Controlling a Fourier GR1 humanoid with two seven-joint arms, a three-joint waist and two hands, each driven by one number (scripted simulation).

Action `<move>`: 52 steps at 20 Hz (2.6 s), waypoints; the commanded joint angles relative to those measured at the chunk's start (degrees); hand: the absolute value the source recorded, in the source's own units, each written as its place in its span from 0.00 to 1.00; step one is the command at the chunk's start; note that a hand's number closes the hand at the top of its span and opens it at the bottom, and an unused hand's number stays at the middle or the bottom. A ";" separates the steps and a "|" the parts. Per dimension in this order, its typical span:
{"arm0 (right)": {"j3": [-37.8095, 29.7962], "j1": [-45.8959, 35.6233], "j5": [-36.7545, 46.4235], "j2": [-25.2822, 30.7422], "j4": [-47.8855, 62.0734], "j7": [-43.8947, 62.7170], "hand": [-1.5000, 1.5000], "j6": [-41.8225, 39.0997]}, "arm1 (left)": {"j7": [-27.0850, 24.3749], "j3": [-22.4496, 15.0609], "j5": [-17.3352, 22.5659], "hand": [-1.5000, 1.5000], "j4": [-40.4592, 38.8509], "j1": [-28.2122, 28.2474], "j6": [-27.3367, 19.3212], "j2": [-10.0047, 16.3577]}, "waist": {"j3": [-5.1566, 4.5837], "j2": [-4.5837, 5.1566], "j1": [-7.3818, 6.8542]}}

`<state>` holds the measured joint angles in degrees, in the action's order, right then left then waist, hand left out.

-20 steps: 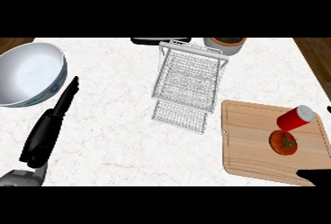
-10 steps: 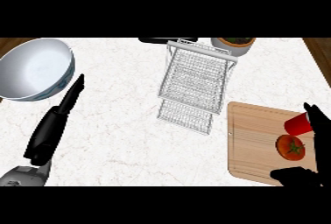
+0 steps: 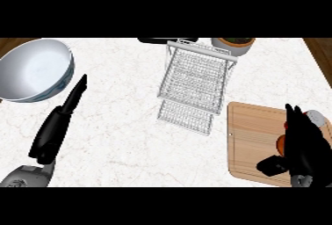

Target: Pick the tomato from the cutting board and place it in the tiered basket

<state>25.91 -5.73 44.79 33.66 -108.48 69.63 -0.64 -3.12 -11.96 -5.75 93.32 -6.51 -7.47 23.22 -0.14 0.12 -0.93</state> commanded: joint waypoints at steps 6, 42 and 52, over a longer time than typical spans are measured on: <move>-1.23 -0.15 5.69 -8.04 7.13 11.10 0.00 -7.13 | 0.10 0.63 -0.75 0.50 0.03 0.99 0.37 -0.60 | 0.07 -0.12 0.75; -24.12 5.15 18.47 -17.88 19.84 -14.17 0.00 -1.31 | 0.34 4.83 -8.13 0.50 -3.32 -2.79 3.83 -8.39 | 0.16 -0.02 1.06; -25.66 1.61 20.20 -20.75 23.71 -15.07 0.00 -5.04 | -0.25 7.79 -9.01 0.50 2.80 3.92 9.25 -9.00 | 0.14 -0.14 0.80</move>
<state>1.36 -0.95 65.53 12.99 -86.57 54.14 -2.03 -2.59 -4.32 -13.88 95.42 -4.49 0.67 14.82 0.01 -0.01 -0.03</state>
